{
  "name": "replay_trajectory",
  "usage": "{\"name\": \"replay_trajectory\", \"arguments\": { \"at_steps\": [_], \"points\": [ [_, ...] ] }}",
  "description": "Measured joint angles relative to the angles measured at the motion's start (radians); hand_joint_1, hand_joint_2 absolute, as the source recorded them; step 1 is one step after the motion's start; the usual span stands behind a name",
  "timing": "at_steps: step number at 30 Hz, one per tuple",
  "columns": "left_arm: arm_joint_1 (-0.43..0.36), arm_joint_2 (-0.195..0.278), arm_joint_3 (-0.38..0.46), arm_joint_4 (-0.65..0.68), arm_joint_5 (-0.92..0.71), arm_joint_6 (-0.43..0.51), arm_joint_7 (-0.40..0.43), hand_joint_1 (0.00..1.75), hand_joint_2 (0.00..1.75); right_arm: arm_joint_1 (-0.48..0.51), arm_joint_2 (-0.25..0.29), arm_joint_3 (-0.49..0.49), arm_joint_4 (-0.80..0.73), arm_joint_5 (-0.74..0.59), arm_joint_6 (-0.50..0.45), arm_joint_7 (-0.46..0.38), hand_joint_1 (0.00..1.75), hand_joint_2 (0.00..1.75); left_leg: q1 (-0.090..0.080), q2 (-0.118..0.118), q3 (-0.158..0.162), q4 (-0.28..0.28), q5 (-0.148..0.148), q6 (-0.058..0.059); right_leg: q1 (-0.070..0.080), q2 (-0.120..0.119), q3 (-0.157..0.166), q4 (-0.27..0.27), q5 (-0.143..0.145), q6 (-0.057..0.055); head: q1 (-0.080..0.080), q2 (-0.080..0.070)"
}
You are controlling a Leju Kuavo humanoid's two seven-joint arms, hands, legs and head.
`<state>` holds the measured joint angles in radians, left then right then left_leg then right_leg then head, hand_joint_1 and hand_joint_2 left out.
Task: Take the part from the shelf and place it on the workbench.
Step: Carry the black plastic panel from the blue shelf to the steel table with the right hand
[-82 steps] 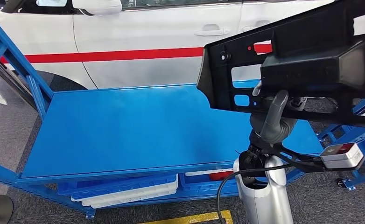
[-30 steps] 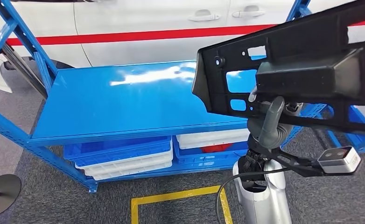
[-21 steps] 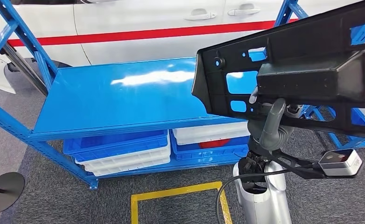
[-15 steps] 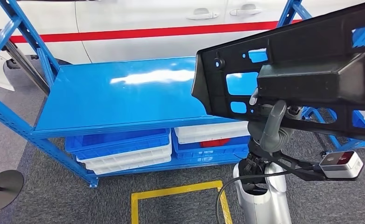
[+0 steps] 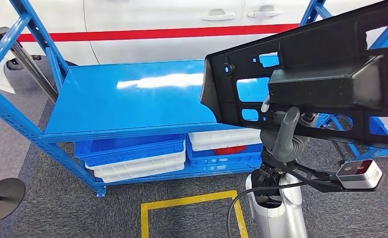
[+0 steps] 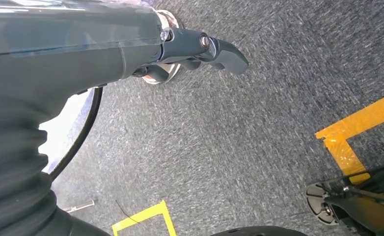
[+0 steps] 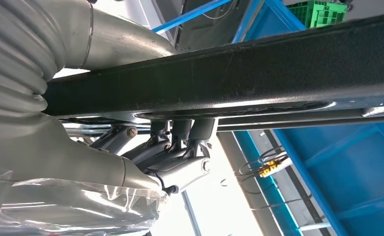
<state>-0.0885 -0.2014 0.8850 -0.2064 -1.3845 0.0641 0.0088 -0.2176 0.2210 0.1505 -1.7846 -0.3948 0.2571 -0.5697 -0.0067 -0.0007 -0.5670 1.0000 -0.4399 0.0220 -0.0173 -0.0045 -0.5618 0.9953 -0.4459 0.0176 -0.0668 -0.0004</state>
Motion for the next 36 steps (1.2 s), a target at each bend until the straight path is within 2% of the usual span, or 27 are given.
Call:
{"name": "replay_trajectory", "arguments": {
  "at_steps": [2, 5, 7, 8, 11, 12, 13, 14, 16, 17, 18, 19, 21, 23, 25, 26, 27, 28, 29, 30, 32, 33, 34, 36],
  "points": [
    [0.0, 0.0, 0.0, 0.0, 0.004, 0.0, 0.003, 0.0, 1.75, 0.0, 0.004, 0.003, 0.0, 0.0, -0.001, 0.006, 1.75, 1.75, -0.001, 0.0, -0.001, 0.002, 0.0, 0.001, -0.001, 0.0, 0.0, -0.002, 0.002, 0.003, 0.0, 0.0],
    [0.0, 0.001, 0.001, 0.0, 0.011, 0.0, 0.007, 0.0, 1.75, 0.0, 0.017, 0.011, -0.004, 0.005, -0.005, 0.021, 1.75, 1.75, -0.004, 0.001, -0.001, -0.001, 0.004, 0.011, -0.004, 0.001, 0.001, -0.01, 0.008, 0.016, 0.0, 0.0],
    [0.001, 0.0, 0.002, 0.0, 0.011, -0.002, 0.008, 0.0, 1.75, -0.001, 0.026, 0.013, -0.014, 0.018, -0.016, 0.028, 1.75, 1.75, 0.002, 0.008, 0.007, -0.022, 0.016, 0.018, -0.002, 0.003, -0.007, 0.008, -0.007, 0.02, 0.0, 0.0],
    [0.001, 0.0, 0.002, 0.0, 0.01, -0.003, 0.008, 0.0, 1.75, -0.001, 0.028, 0.013, -0.019, 0.025, -0.021, 0.031, 1.75, 1.75, 0.006, 0.011, 0.01, -0.033, 0.023, 0.021, -0.001, 0.004, -0.022, 0.042, -0.03, 0.02, 0.0, 0.0],
    [0.003, -0.001, 0.002, 0.0, 0.008, -0.006, 0.009, 0.0, 1.75, 0.001, 0.029, 0.014, -0.027, 0.034, -0.032, 0.035, 1.75, 1.75, 0.008, 0.024, 0.008, -0.038, 0.027, 0.024, -0.005, 0.005, -0.113, 0.234, -0.125, 0.022, 0.0, 0.0],
    [0.004, -0.001, 0.002, 0.0, 0.006, -0.007, 0.01, 0.0, 1.75, 0.003, 0.029, 0.014, -0.028, 0.035, -0.036, 0.038, 1.75, 1.75, 0.009, 0.03, 0.007, -0.037, 0.027, 0.023, -0.007, 0.005, -0.134, 0.276, -0.135, 0.025, 0.0, 0.0],
    [0.004, -0.001, 0.002, 0.0, 0.004, -0.008, 0.01, 0.0, 1.75, 0.005, 0.03, 0.013, -0.03, 0.035, -0.041, 0.04, 1.75, 1.75, 0.01, 0.036, 0.005, -0.034, 0.025, 0.02, -0.01, 0.003, -0.136, 0.28, -0.126, 0.027, 0.0, 0.0],
    [0.005, -0.001, 0.002, 0.0, 0.001, -0.008, 0.01, 0.0, 1.75, 0.007, 0.031, 0.013, -0.035, 0.035, -0.048, 0.042, 1.75, 1.75, 0.012, 0.042, 0.005, -0.029, 0.022, 0.015, -0.013, -0.002, -0.117, 0.242, -0.097, 0.03, 0.0, 0.0],
    [0.007, -0.001, 0.002, 0.0, -0.005, -0.008, 0.01, 0.0, 1.75, 0.01, 0.034, 0.012, -0.047, 0.034, -0.06, 0.044, 1.75, 1.75, 0.014, 0.056, 0.002, -0.012, 0.011, 0.0, -0.015, -0.032, -0.048, 0.108, -0.035, 0.031, 0.0, 0.0],
    [0.008, 0.0, 0.002, 0.0, -0.007, -0.008, 0.01, 0.0, 1.75, 0.012, 0.037, 0.01, -0.053, 0.034, -0.064, 0.044, 1.75, 1.75, 0.013, 0.061, 0.0, -0.002, 0.005, -0.009, -0.014, -0.045, -0.024, 0.059, -0.018, 0.025, 0.0, 0.0],
    [0.009, 0.0, 0.002, 0.0, -0.009, -0.008, 0.01, 0.0, 1.75, 0.016, 0.04, 0.008, -0.058, 0.033, -0.067, 0.044, 1.75, 1.75, 0.011, 0.067, -0.001, 0.006, 0.001, -0.017, -0.012, -0.052, -0.014, 0.034, -0.013, 0.017, 0.0, 0.0],
    [0.01, 0.001, 0.002, 0.0, -0.01, -0.008, 0.01, 0.0, 1.75, 0.021, 0.042, 0.005, -0.063, 0.033, -0.068, 0.043, 1.75, 1.75, 0.009, 0.073, -0.002, 0.009, -0.001, -0.024, -0.008, -0.049, -0.017, 0.033, -0.017, 0.006, 0.0, 0.0],
    [0.009, 0.0, 0.001, 0.0, -0.015, -0.008, 0.012, 0.0, 1.75, 0.034, 0.046, -0.001, -0.071, 0.033, -0.068, 0.042, 1.75, 1.75, 0.011, 0.085, -0.001, 0.011, -0.004, -0.036, -0.008, -0.027, -0.023, 0.033, -0.012, -0.01, 0.0, 0.0],
    [0.009, 0.0, 0.0, 0.0, -0.019, -0.008, 0.015, 0.0, 1.75, 0.042, 0.048, -0.01, -0.078, 0.033, -0.065, 0.039, 1.75, 1.75, 0.016, 0.063, -0.014, 0.047, -0.037, -0.047, -0.011, -0.009, -0.028, 0.031, -0.006, -0.023, 0.0, 0.0],
    [0.01, 0.0, 0.0, 0.0, -0.019, -0.007, 0.016, 0.0, 1.75, 0.049, 0.05, -0.019, -0.082, 0.032, -0.055, 0.034, 1.75, 1.75, 0.018, 0.025, -0.064, 0.164, -0.106, -0.052, -0.009, 0.01, -0.034, 0.031, 0.0, -0.032, 0.0, 0.0],
    [0.011, 0.0, 0.0, 0.0, -0.018, -0.005, 0.016, 0.0, 1.75, 0.053, 0.051, -0.023, -0.081, 0.032, -0.048, 0.033, 1.75, 1.75, 0.018, 0.016, -0.095, 0.235, -0.137, -0.052, -0.006, 0.021, -0.037, 0.031, 0.002, -0.036, 0.0, 0.0],
    [0.012, -0.001, 0.0, 0.0, -0.017, -0.001, 0.016, 0.0, 1.75, 0.057, 0.05, -0.028, -0.08, 0.032, -0.041, 0.031, 1.75, 1.75, 0.018, 0.011, -0.117, 0.285, -0.152, -0.051, -0.003, 0.033, -0.039, 0.031, 0.003, -0.038, 0.0, 0.0],
    [0.012, -0.002, 0.0, 0.0, -0.016, 0.004, 0.016, 0.0, 1.75, 0.06, 0.05, -0.033, -0.078, 0.032, -0.035, 0.027, 1.75, 1.75, 0.017, 0.009, -0.123, 0.301, -0.148, -0.047, 0.0, 0.046, -0.04, 0.031, 0.005, -0.039, 0.0, 0.0],
    [0.012, -0.004, 0.0, 0.0, -0.015, 0.008, 0.016, 0.0, 1.75, 0.063, 0.05, -0.038, -0.076, 0.034, -0.031, 0.022, 1.75, 1.75, 0.017, 0.005, -0.109, 0.273, -0.124, -0.042, 0.003, 0.06, -0.04, 0.031, 0.006, -0.04, 0.0, 0.0],
    [0.012, -0.005, 0.0, 0.0, -0.015, 0.012, 0.016, 0.0, 1.75, 0.065, 0.049, -0.041, -0.074, 0.036, -0.028, 0.017, 1.75, 1.75, 0.016, -0.005, -0.079, 0.211, -0.088, -0.034, 0.005, 0.074, -0.039, 0.031, 0.007, -0.039, 0.0, 0.0],
    [0.012, -0.007, 0.0, 0.0, -0.012, 0.018, 0.017, 0.0, 1.75, 0.066, 0.049, -0.045, -0.073, 0.041, -0.026, 0.008, 1.75, 1.75, 0.015, -0.053, -0.013, 0.074, -0.035, -0.016, 0.006, 0.098, -0.04, 0.032, 0.01, -0.036, 0.0, 0.0],
    [0.012, -0.008, 0.0, 0.0, -0.01, 0.019, 0.016, 0.0, 1.75, 0.067, 0.049, -0.046, -0.073, 0.044, -0.026, 0.005, 1.75, 1.75, 0.013, -0.071, 0.006, 0.034, -0.025, -0.01, 0.005, 0.109, -0.043, 0.032, 0.013, -0.031, 0.0, 0.0],
    [0.011, -0.009, 0.0, 0.0, -0.008, 0.021, 0.016, 0.0, 1.75, 0.07, 0.048, -0.047, -0.073, 0.048, -0.028, 0.002, 1.75, 1.75, 0.011, -0.081, 0.013, 0.018, -0.025, -0.008, 0.001, 0.119, -0.046, 0.031, 0.016, -0.025, 0.0, 0.0],
    [0.009, -0.012, 0.0, 0.0, -0.004, 0.021, 0.015, 0.0, 1.75, 0.077, 0.048, -0.05, -0.073, 0.055, -0.032, -0.004, 1.75, 1.75, 0.011, -0.064, 0.018, 0.007, -0.019, -0.006, -0.003, 0.136, -0.051, 0.029, 0.022, -0.011, 0.0, 0.0]
  ]
}}
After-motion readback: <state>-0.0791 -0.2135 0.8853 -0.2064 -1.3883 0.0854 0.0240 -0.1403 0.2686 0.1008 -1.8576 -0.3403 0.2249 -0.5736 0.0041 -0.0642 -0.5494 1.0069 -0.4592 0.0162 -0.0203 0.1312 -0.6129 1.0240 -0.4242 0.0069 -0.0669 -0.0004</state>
